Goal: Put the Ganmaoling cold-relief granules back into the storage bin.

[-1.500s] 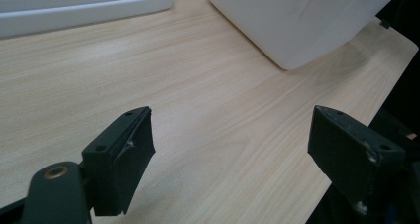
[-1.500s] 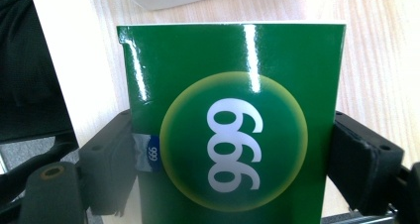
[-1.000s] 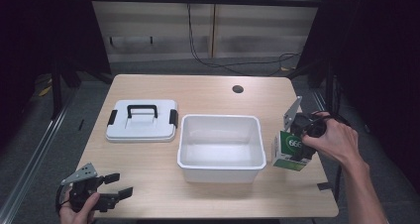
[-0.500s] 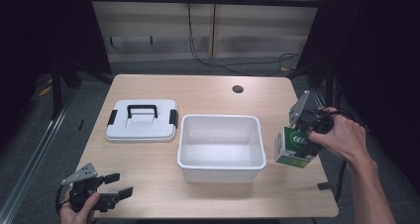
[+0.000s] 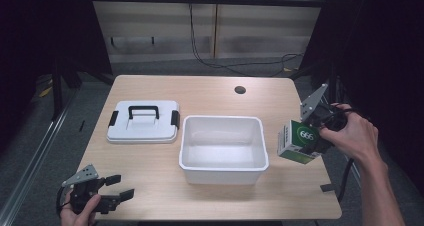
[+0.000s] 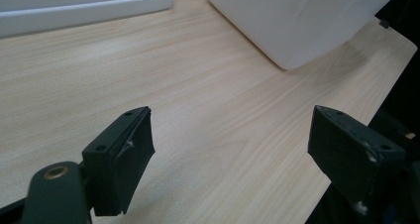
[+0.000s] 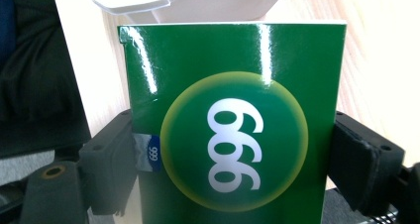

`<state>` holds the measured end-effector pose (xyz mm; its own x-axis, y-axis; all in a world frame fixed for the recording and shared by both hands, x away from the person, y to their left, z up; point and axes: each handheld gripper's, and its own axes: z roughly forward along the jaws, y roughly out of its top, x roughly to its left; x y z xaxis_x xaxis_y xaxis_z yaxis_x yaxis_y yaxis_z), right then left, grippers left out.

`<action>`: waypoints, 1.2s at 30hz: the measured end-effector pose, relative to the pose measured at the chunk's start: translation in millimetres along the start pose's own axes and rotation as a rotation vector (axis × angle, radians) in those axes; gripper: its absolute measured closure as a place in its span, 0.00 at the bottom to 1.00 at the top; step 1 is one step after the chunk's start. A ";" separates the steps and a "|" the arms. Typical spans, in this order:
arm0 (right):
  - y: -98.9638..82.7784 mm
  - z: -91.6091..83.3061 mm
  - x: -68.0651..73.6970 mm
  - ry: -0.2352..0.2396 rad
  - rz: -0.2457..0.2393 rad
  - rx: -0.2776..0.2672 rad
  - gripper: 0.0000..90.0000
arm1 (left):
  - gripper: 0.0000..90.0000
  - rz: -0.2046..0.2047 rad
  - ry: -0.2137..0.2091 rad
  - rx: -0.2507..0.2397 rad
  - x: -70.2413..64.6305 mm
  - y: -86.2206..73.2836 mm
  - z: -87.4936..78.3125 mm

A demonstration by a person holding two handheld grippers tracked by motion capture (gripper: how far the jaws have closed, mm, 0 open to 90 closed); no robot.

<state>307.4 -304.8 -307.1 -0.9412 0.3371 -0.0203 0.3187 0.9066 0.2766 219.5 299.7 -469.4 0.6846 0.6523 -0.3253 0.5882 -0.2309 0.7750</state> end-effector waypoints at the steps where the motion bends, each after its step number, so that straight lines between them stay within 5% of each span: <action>1: -0.9 -0.9 0.5 0.004 0.019 -0.006 0.18 | 0.20 0.000 0.000 0.000 -0.1 0.1 0.1; 7: -6.5 -9.1 0.0 -0.005 0.037 -0.042 0.18 | 0.20 -0.001 0.000 0.000 -0.3 0.0 0.2; 15: -11.2 -24.4 -1.1 -0.002 0.040 -0.190 0.18 | 0.20 -0.001 0.001 0.001 -0.3 -0.1 0.4; 19: -12.3 -27.4 -1.3 -0.004 0.049 -0.219 0.18 | 0.20 0.000 0.000 0.001 -0.3 -0.1 0.3; 26: -11.8 -37.1 1.3 -0.059 0.055 -0.283 0.18 | 0.20 0.001 -0.001 0.003 -0.4 -0.1 0.4; 36: -3.1 -45.5 -0.6 -0.022 0.048 -0.353 0.18 | 0.20 -0.001 -0.001 0.003 -0.1 -0.2 0.5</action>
<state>301.9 -319.3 -264.2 -0.9222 0.3863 -0.0190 0.3009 0.7474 0.5924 219.6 299.3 -469.8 0.6844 0.6519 -0.3264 0.5902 -0.2326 0.7730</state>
